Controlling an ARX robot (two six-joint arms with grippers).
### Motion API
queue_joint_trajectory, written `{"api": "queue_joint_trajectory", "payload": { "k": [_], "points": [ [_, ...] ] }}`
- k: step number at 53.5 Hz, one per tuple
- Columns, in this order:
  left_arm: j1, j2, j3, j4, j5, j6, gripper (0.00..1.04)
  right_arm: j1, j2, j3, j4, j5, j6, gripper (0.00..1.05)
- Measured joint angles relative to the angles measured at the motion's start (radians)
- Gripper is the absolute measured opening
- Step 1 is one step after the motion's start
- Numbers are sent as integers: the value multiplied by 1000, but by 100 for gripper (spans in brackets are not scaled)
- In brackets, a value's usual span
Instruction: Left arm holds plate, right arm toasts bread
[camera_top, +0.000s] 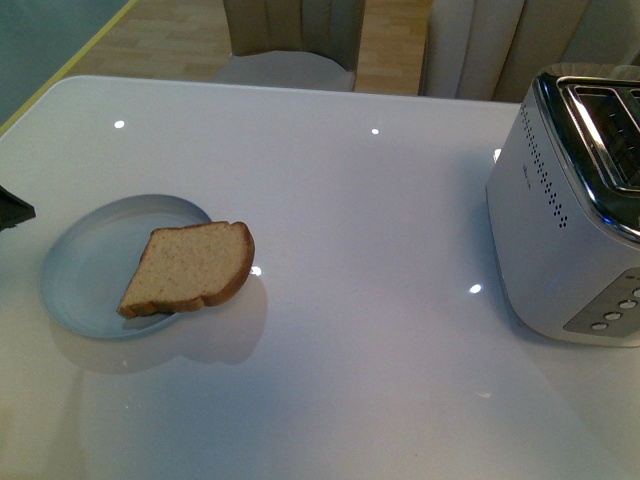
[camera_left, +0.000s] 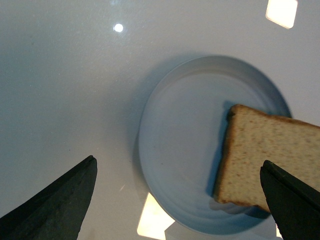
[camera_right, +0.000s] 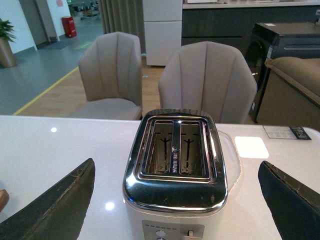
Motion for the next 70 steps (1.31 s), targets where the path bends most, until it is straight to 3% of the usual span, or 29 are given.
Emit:
{"api": "queue_joint_trajectory", "payload": {
  "k": [20,50,55,60,70],
  "points": [
    [-26,262,145,32,-44,71,98,0,0,0,0,0,0,96],
    [-84,361,189,13,-106,107,96,0,0,0,0,0,0,96],
    [-92,364,195,9,-108,106,81,0,0,0,0,0,0,96],
    [-99,372,198,6,-110,95,59,0,0,0,0,0,0,96],
    [-104,378,198,-6,-111,71,31,0,0,0,0,0,0,96]
  ]
}}
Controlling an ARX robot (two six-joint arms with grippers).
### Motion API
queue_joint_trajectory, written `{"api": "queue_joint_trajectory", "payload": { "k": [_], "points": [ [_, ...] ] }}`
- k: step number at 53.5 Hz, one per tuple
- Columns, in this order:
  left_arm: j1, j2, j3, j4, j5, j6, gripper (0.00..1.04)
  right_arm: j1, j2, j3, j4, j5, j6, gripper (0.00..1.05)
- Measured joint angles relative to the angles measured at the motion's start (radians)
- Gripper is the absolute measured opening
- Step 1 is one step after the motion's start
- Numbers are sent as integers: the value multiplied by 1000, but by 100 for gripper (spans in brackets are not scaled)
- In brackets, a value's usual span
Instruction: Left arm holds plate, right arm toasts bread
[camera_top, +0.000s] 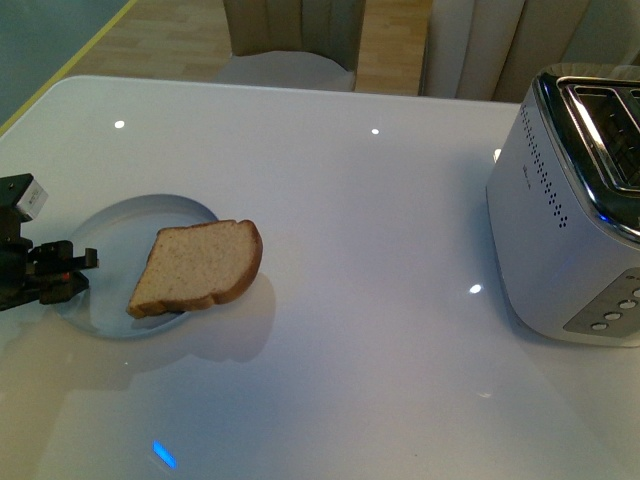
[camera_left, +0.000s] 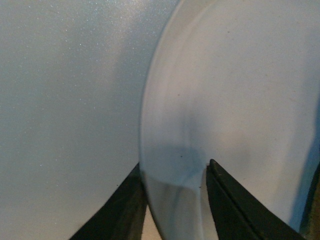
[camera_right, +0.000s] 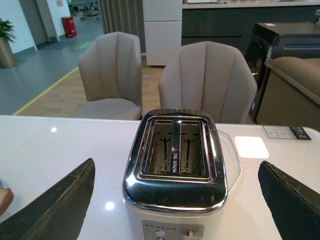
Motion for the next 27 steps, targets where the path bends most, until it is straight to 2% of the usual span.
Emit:
{"api": "queue_joint_trajectory", "payload": {
  "k": [8,27],
  "points": [
    [1,-1,0,1,33,-62,4,0,0,0,0,0,0,96],
    [23,-67,-62,-20,126,-233,3,0,0,0,0,0,0,96]
  ]
}}
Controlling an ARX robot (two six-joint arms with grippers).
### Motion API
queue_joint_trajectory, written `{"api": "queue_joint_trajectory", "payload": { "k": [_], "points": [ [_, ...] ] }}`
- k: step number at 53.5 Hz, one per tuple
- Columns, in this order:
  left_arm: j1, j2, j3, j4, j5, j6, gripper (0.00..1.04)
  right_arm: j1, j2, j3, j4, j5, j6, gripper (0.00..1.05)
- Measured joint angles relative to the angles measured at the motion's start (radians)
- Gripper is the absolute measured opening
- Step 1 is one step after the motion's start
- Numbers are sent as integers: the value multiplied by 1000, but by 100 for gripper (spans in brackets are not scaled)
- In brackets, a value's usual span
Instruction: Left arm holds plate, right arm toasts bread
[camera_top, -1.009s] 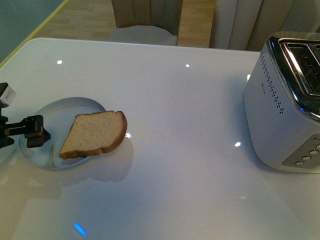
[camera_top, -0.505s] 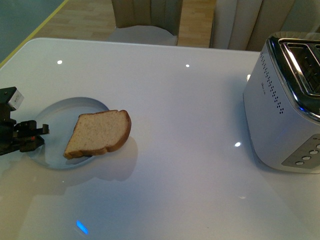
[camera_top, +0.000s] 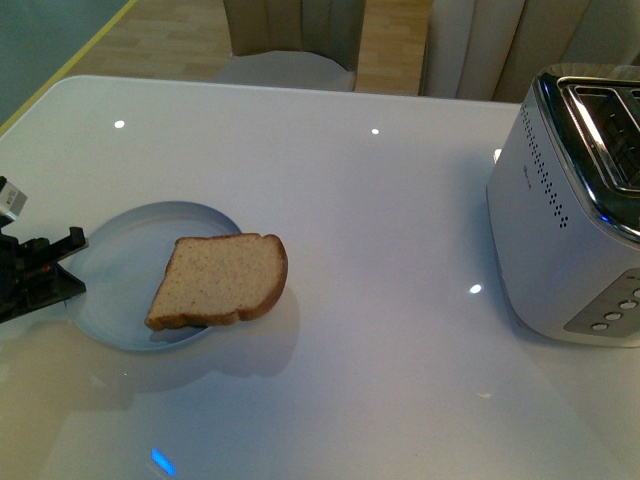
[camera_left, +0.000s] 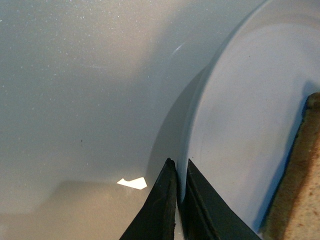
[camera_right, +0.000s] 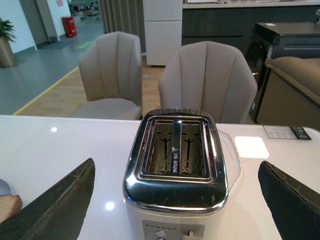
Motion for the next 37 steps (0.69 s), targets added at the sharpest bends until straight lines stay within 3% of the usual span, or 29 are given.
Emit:
{"api": "queue_joint_trajectory", "payload": {
  "k": [23,37],
  "points": [
    [37,-353,-135,-157,64,-62,3,0,0,0,0,0,0,96],
    [-82,-595,-119,-332,30,-196,3,0,0,0,0,0,0,96]
  ]
}}
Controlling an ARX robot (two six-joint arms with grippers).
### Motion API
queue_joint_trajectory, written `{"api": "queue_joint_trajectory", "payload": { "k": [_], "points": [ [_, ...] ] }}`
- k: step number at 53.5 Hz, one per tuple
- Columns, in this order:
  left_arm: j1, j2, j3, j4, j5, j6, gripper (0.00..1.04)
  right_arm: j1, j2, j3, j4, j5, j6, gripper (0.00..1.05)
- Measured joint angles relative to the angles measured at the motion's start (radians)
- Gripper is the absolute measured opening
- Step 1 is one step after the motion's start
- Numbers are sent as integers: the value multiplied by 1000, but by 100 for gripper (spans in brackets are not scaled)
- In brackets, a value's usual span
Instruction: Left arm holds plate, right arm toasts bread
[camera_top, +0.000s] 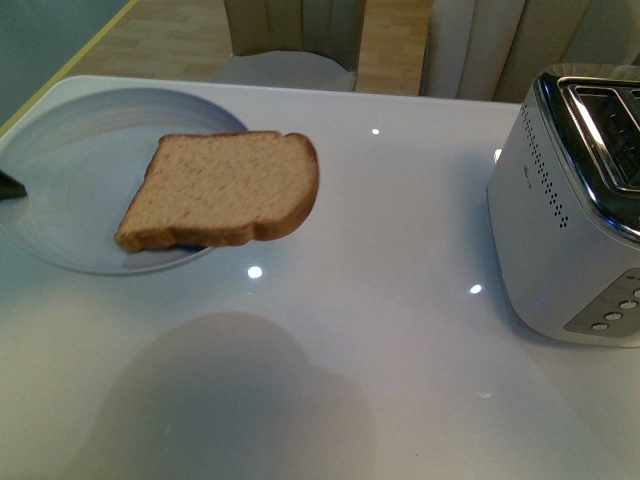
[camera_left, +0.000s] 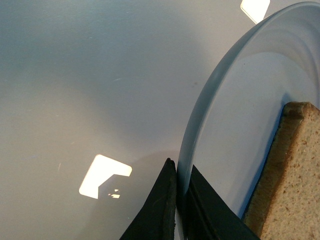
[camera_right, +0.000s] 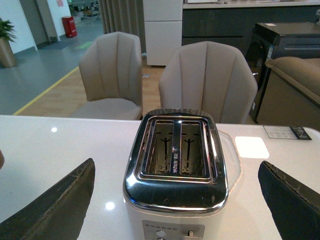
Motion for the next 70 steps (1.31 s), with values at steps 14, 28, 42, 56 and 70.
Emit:
{"api": "queue_joint_trajectory", "payload": {
  "k": [14,28,42,56,70],
  "points": [
    [-212,-119,151,-148,-80,-150,3,0,0,0,0,0,0,96],
    [-357,-132,228,-212,-124,-243,3,0,0,0,0,0,0,96],
    [-440,-132,236,-217,-138,-305,3,0,0,0,0,0,0,96],
    [-465,-132,248,-217,-146,-327,3,3,25,17,-54,13,35,96],
    [-465,-132,254,-216,-142,-329,3,45,400,193,-294,34,371,96]
  ]
}}
